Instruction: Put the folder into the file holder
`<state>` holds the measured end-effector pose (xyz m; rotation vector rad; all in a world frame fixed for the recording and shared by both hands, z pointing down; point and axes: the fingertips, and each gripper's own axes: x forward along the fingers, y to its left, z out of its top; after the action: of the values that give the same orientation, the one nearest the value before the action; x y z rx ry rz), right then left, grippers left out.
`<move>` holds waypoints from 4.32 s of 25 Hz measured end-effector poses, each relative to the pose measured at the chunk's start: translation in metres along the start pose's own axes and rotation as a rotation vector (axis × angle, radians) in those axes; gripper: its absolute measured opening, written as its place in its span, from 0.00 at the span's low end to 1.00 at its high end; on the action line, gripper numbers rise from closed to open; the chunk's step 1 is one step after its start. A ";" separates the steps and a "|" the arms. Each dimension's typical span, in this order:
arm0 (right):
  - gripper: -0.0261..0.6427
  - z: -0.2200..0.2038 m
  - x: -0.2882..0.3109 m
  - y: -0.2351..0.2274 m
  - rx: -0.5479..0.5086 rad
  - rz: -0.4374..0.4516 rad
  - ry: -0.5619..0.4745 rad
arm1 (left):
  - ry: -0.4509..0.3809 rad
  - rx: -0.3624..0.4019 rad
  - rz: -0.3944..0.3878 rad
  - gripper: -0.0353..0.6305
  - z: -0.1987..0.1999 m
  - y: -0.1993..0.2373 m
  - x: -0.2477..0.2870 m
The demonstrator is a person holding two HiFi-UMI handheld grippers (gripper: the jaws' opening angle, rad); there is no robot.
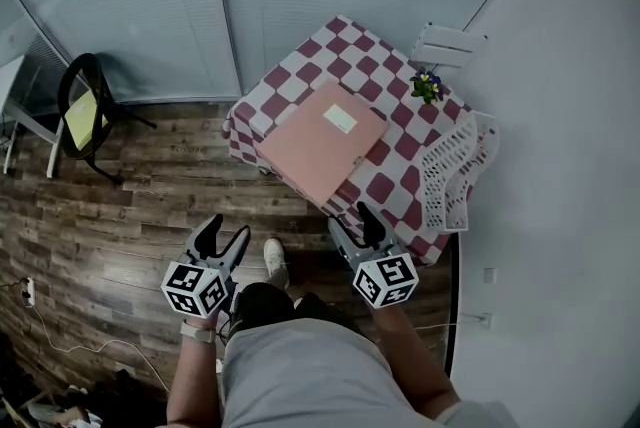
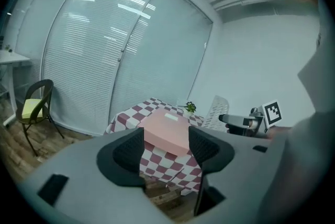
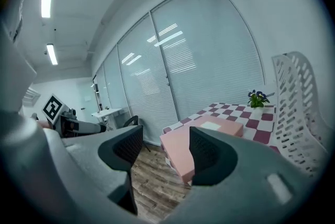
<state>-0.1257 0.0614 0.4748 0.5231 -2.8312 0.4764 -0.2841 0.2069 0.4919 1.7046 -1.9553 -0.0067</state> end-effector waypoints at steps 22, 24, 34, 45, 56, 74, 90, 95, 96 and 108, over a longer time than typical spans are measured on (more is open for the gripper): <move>0.44 -0.046 0.085 -0.116 0.267 -0.400 0.185 | 0.412 -0.190 -0.310 0.45 0.007 0.123 0.235; 0.44 -0.057 0.079 -0.120 0.305 -0.423 0.195 | 0.456 -0.217 -0.339 0.47 0.000 0.124 0.247; 0.44 -0.100 0.053 -0.121 0.456 -0.487 0.227 | 0.659 -0.460 -0.555 0.53 -0.040 0.106 0.275; 0.45 -0.119 0.049 -0.113 0.622 -0.425 0.199 | 0.794 -0.749 -0.691 0.53 -0.060 0.073 0.259; 0.47 -0.141 0.078 -0.089 0.765 -0.189 0.232 | 0.869 -0.825 -0.683 0.51 -0.094 0.079 0.197; 0.52 -0.169 0.139 -0.064 0.945 0.246 0.253 | 0.993 -0.477 -0.787 0.50 -0.132 0.103 0.151; 0.50 -0.119 0.120 -0.069 0.874 0.230 0.092 | 0.891 -0.396 -0.883 0.50 -0.095 0.073 0.166; 0.50 -0.083 0.087 -0.086 0.829 0.193 -0.021 | 0.886 -0.348 -0.973 0.50 -0.075 0.035 0.177; 0.50 -0.078 0.079 -0.088 0.817 0.198 -0.030 | 0.889 -0.325 -0.989 0.50 -0.071 0.027 0.178; 0.50 -0.030 -0.033 -0.118 0.671 0.154 -0.117 | 0.918 0.015 -1.196 0.50 -0.031 -0.097 0.205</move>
<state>-0.0457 -0.0219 0.5255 0.4475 -2.7784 1.4892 -0.1941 0.0093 0.5651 2.0808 -0.1764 0.2904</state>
